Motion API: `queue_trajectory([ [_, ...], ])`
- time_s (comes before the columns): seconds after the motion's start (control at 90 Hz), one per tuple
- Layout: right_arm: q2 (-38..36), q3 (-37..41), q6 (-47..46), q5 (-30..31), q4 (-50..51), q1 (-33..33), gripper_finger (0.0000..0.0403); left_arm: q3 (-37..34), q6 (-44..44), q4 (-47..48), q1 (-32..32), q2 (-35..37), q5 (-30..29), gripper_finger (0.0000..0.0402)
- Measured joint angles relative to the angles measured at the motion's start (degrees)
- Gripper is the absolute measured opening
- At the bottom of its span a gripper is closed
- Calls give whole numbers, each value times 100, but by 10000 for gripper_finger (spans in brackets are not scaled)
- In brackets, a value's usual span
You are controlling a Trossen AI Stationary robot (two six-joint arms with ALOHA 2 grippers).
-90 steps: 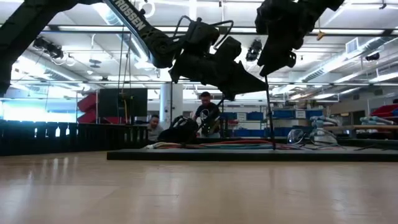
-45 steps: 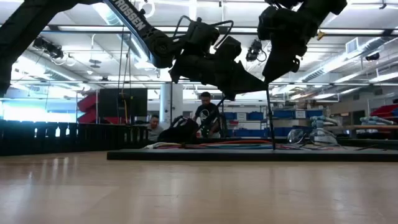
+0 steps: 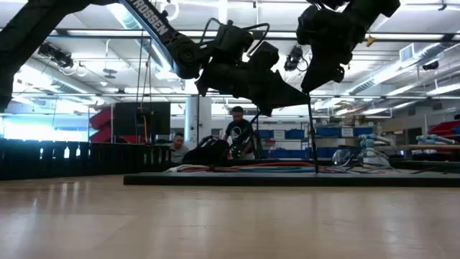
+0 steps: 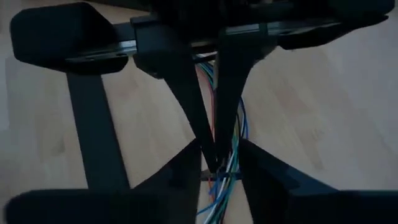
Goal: Ziptie cables
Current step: Wrap the black zip tie on the cable wires
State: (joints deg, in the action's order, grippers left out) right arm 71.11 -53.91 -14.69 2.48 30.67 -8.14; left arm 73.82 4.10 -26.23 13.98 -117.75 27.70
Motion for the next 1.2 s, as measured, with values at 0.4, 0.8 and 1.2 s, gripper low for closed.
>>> queue_trajectory([
  [0.4,0,-1,135,-65,17,0,1,0,-12,2,-13,-2,-68,0],
  [0.8,0,0,135,4,25,0,0,0,-200,35,-50,-2,-381,108],
  [1.2,0,-2,179,37,-109,-28,0,0,-304,227,-232,-4,-317,132],
])
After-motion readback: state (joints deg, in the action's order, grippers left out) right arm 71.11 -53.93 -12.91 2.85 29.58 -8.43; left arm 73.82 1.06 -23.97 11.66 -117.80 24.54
